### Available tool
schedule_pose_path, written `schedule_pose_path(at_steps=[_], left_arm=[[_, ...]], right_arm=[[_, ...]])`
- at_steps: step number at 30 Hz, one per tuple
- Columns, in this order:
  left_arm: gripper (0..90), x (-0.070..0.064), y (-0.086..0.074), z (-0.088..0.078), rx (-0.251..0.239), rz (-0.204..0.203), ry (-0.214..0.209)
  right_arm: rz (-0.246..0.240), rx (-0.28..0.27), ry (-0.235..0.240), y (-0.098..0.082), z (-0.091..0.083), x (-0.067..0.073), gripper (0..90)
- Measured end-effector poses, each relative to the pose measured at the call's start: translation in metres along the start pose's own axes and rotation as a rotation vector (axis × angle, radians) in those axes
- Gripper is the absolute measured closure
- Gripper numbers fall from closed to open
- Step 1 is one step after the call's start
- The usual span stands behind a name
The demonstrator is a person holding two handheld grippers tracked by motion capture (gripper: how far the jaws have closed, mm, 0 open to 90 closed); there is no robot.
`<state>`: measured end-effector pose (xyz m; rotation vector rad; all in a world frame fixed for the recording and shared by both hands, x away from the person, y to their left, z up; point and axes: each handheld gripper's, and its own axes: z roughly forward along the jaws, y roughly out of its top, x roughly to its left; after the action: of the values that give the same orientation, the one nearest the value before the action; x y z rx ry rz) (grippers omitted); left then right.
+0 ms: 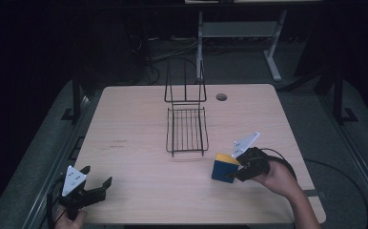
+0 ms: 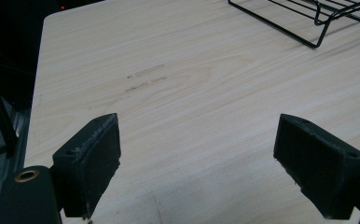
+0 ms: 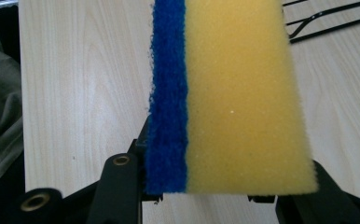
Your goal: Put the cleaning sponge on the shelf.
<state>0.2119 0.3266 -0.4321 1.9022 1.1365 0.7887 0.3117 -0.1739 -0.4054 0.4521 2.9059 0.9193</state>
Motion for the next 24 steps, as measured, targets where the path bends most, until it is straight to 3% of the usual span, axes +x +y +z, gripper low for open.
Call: schedule_pose_path(at_steps=[24], left_arm=[[14.1, 0.001, 0.000, 0.001, -0.002, -0.005, 0.000]], right_arm=[[-0.030, -0.002, 0.035, 0.035, -0.003, -0.023, 56.3]])
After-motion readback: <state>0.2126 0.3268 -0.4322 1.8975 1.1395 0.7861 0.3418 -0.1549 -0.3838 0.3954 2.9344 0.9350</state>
